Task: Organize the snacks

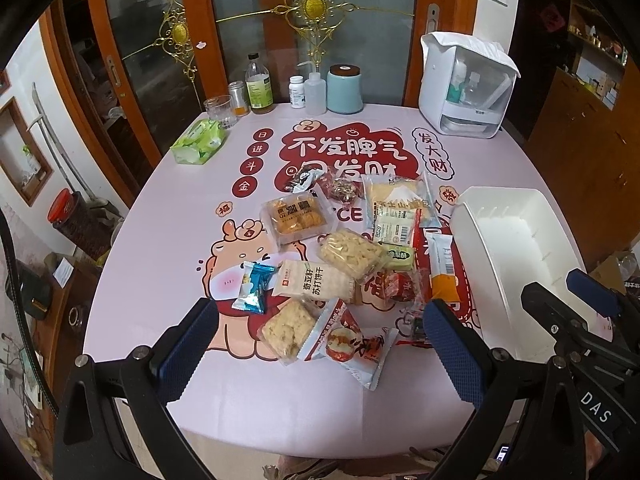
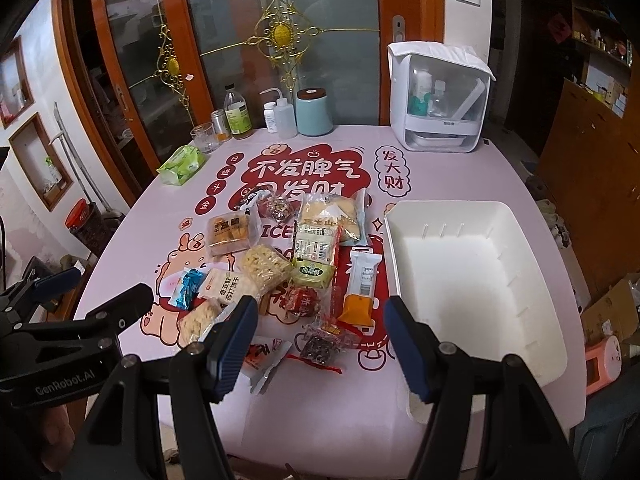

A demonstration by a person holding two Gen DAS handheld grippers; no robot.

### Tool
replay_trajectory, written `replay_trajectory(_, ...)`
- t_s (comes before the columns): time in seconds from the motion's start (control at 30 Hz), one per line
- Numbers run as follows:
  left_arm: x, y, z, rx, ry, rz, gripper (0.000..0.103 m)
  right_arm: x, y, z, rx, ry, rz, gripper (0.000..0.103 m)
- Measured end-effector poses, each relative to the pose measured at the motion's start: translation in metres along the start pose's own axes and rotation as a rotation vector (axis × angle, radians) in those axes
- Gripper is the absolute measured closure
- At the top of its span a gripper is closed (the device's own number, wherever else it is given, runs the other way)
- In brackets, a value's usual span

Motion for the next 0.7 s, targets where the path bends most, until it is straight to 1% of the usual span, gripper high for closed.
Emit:
replay_trajectory(0.43,0.003,0.012,-0.007,0.009,-0.023,-0.035,0.001,-0.001,0.006,-0.004,0.002,-0.033,-0.021,0.037)
replay_trajectory(0.7,-0.005,0.019,-0.006,-0.006,-0.039,-0.041,0.001,-0.015,0.007,0.005,-0.021,-0.039,-0.028,0.037)
Point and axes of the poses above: each gripper's, at about its wrist camera, not at the fingertips, and z roughly the way its jaws point, x to its right, y to its underside, the point moved 3 cm from there along z, roughly the way its jaws point, and after that the axes turned 1 degree about -x, right-handed, at the moved point
